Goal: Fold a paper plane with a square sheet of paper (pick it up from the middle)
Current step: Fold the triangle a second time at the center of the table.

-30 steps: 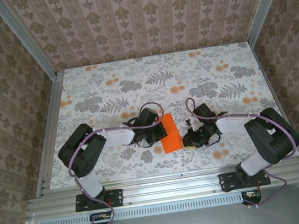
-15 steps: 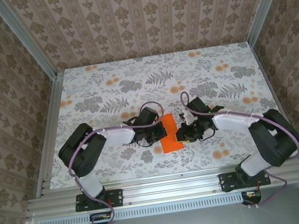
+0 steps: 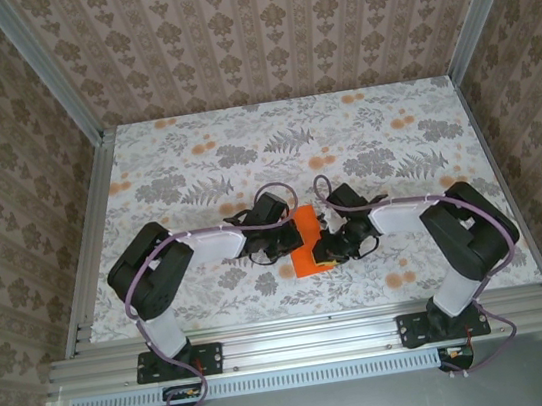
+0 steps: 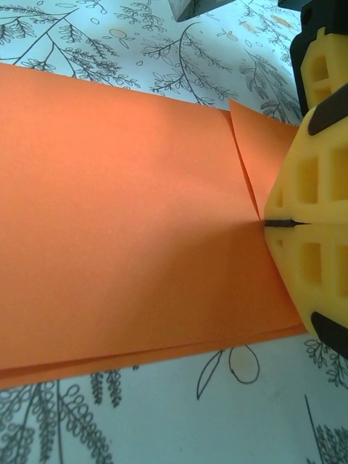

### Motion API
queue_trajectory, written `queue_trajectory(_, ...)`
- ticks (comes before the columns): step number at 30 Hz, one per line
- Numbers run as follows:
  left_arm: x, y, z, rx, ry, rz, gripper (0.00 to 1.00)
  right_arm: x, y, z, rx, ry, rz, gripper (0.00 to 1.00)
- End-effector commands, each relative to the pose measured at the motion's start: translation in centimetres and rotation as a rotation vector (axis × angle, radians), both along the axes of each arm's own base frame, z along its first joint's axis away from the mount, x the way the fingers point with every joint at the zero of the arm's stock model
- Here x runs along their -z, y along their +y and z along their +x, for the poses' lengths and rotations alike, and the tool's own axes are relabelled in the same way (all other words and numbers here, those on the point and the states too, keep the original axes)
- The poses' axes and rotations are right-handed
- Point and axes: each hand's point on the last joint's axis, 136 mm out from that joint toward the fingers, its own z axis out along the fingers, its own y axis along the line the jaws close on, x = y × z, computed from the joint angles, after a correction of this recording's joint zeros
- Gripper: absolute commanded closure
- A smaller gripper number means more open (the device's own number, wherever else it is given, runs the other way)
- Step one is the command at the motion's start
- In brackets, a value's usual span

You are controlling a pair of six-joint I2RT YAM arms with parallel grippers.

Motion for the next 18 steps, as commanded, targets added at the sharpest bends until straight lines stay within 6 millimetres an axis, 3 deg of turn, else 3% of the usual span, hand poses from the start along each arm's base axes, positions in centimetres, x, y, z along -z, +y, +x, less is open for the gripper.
queue_trajectory(1,3.7,3.3,-1.0,-0.011,0.047,0.171,0.97,2.6,-3.2,-3.1,0.018,0.086,-0.113,0.79)
queue_trajectory(10,3.8,3.3,-1.1,0.001,0.048,0.163,0.97,2.1,-4.8,-4.5,0.061,0.090,-0.108,0.80)
queue_trajectory(15,3.6,3.0,-1.0,-0.001,0.044,0.158,0.97,-3.0,-2.9,-1.8,0.089,-0.019,0.004,0.85)
queue_trajectory(18,3.5,2.9,-1.0,0.000,0.044,0.155,0.97,-4.9,-1.8,-0.4,0.087,-0.062,0.042,0.85)
